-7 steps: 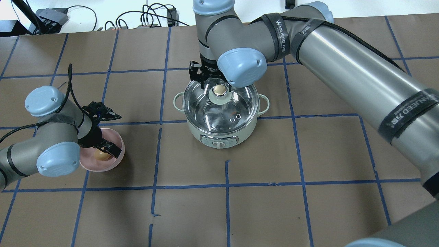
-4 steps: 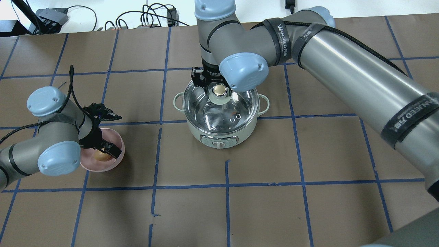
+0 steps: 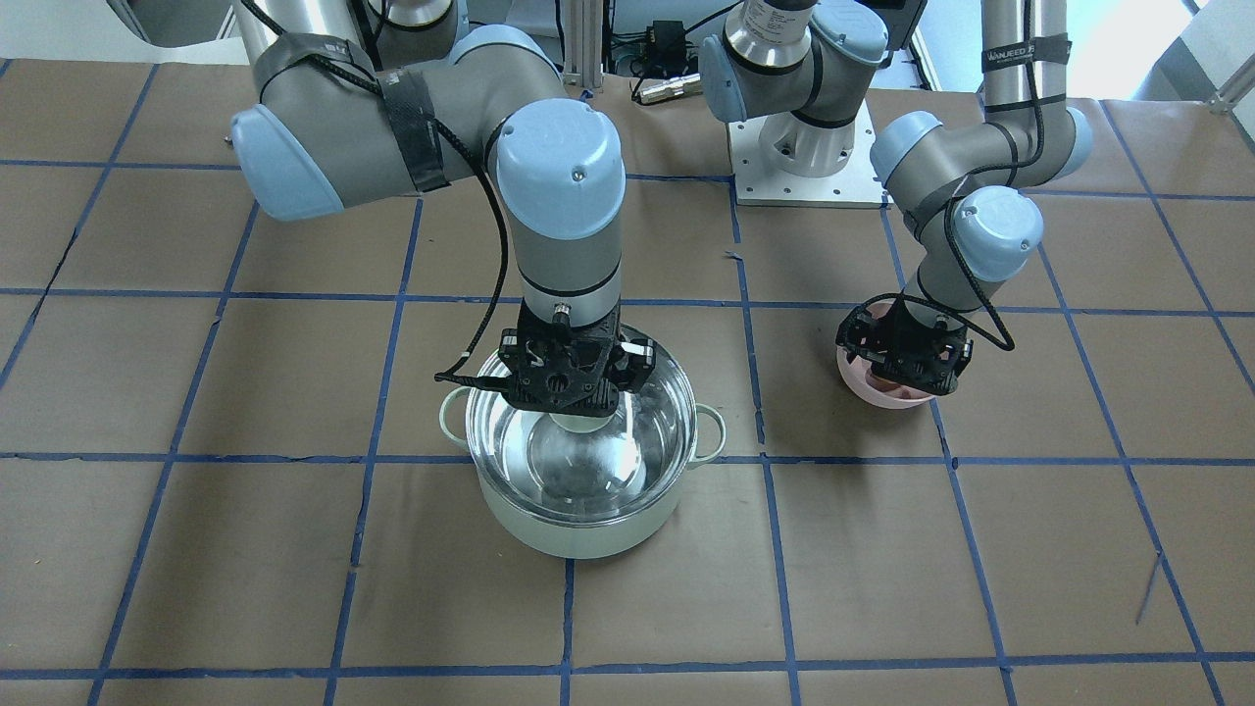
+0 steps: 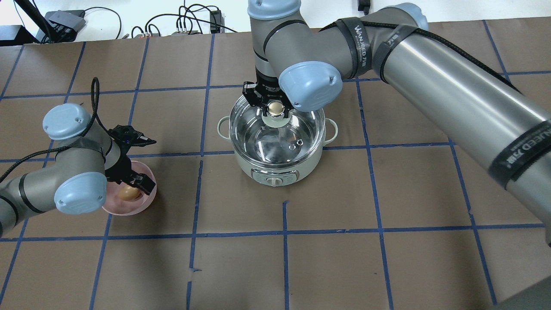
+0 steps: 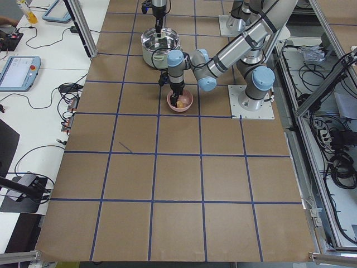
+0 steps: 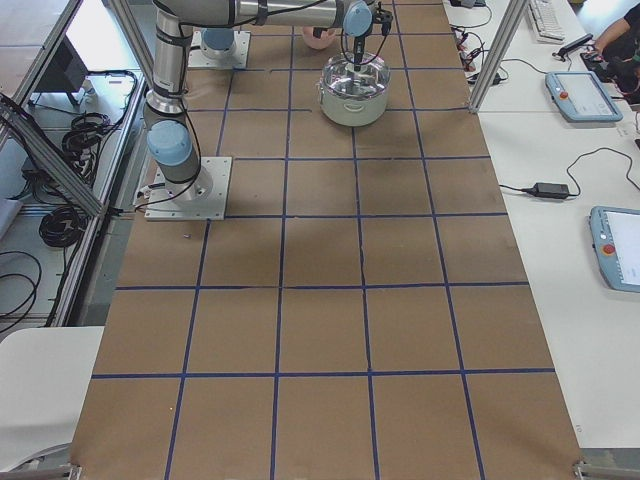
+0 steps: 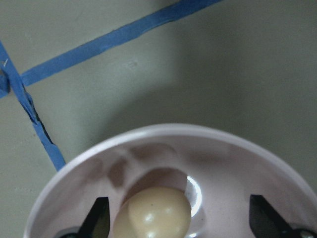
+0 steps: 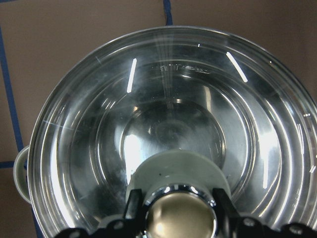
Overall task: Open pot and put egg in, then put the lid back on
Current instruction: 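Lift the glass lid off the pot with the right gripper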
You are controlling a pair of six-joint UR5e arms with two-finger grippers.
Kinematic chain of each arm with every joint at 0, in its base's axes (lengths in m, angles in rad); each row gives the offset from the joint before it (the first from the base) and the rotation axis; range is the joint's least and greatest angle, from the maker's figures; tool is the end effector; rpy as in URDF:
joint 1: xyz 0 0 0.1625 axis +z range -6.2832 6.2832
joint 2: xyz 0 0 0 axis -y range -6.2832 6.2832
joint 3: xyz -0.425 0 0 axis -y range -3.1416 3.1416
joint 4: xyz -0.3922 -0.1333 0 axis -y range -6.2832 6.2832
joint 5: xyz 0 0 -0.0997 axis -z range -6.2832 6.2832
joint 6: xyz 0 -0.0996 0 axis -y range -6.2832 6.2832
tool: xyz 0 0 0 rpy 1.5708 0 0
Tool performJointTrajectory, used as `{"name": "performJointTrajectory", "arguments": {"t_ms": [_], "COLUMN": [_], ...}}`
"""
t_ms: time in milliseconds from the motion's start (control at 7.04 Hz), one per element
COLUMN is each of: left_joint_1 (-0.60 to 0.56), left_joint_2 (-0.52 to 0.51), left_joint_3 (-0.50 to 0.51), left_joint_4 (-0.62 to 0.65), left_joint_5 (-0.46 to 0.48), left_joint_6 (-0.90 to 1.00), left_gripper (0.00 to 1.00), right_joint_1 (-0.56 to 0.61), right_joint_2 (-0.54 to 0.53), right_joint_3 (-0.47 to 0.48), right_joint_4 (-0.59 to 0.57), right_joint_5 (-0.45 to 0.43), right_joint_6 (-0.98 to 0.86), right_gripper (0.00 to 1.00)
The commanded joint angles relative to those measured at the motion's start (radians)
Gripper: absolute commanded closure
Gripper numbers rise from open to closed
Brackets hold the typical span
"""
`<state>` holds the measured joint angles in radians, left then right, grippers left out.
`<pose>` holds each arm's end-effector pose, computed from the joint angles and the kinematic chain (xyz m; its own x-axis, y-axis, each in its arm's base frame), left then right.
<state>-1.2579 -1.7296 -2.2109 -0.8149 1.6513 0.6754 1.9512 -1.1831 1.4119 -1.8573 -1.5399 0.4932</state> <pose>0.0150 -0.4535 0.1976 -0.9333 0.3574 -0.0358 0.3536 0.9316 0.0838 0.3672 -0.5510 0.3734 -0.9924 0.1105 -0.0545 0.1126 0.9930 -0.0362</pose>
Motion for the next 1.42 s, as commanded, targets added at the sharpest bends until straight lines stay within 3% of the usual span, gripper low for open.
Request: {"name": "performJointTrajectory", "arguments": {"t_ms": [0,284,426,1278], "left_joint_1": [-0.002,0.0,0.0,0.012], "left_joint_2": [0.004,0.001,-0.002,-0.005], "left_joint_3": [0.0,-0.006,-0.001,-0.01], "left_joint_4": [-0.001,-0.004,-0.007,-0.032], "left_joint_5": [0.005,-0.005,-0.008,0.007], "left_joint_6": [-0.005,-0.01,-0.011,-0.007], "left_gripper": [0.0,0.02,0.02,0.01], "right_joint_1": [-0.064,-0.217,-0.301,-0.34], "right_joint_2": [-0.154,-0.306,-0.331,-0.385], "right_joint_3": [-0.023,-0.018,-0.001,0.048], "right_joint_4": [0.184,0.403,0.456,0.421], "right_joint_5": [0.029,0.066,0.06,0.05], "right_joint_6": [-0.048,-0.246,-0.389,-0.438], "right_gripper": [0.84,0.84,0.84,0.83]}}
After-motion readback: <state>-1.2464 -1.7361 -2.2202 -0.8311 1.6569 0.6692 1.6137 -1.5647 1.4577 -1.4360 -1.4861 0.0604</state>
